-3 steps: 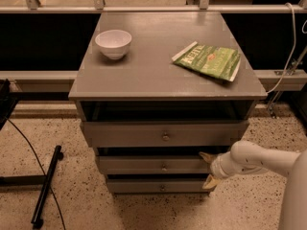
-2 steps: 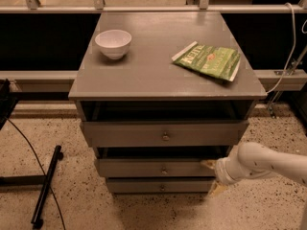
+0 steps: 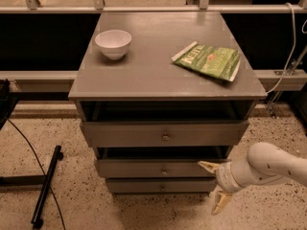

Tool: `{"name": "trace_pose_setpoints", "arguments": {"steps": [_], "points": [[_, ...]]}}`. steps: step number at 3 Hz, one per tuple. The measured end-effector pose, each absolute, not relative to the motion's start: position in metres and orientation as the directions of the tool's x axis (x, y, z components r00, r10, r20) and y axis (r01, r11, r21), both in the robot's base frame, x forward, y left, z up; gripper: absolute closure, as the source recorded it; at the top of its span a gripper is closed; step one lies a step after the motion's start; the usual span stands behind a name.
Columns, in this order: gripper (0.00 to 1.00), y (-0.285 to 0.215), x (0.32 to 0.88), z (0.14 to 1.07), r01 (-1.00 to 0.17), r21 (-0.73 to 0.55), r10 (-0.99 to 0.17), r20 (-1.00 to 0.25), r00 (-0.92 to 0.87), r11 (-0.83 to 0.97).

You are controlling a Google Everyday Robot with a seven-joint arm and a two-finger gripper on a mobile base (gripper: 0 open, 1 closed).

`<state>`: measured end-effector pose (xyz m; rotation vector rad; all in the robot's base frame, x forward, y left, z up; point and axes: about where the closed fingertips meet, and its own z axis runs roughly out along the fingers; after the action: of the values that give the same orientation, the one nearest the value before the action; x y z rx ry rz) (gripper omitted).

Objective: Open middle drawer

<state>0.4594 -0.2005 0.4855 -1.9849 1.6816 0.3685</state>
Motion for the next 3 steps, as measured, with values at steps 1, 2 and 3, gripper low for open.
{"name": "trace_pose_setpoints", "arguments": {"steps": [1,2,3], "points": [[0.00,-0.186,0.456,0.493,-0.969,-0.213,-0.824,-0.523,0.218,-0.121],[0.00,-0.185,0.477,0.475,-0.968,-0.229,-0.844,-0.494,0.210,-0.106],[0.00,-0.192,0.498,0.457,-0.968,-0.235,-0.863,-0.467,0.191,-0.087]]}}
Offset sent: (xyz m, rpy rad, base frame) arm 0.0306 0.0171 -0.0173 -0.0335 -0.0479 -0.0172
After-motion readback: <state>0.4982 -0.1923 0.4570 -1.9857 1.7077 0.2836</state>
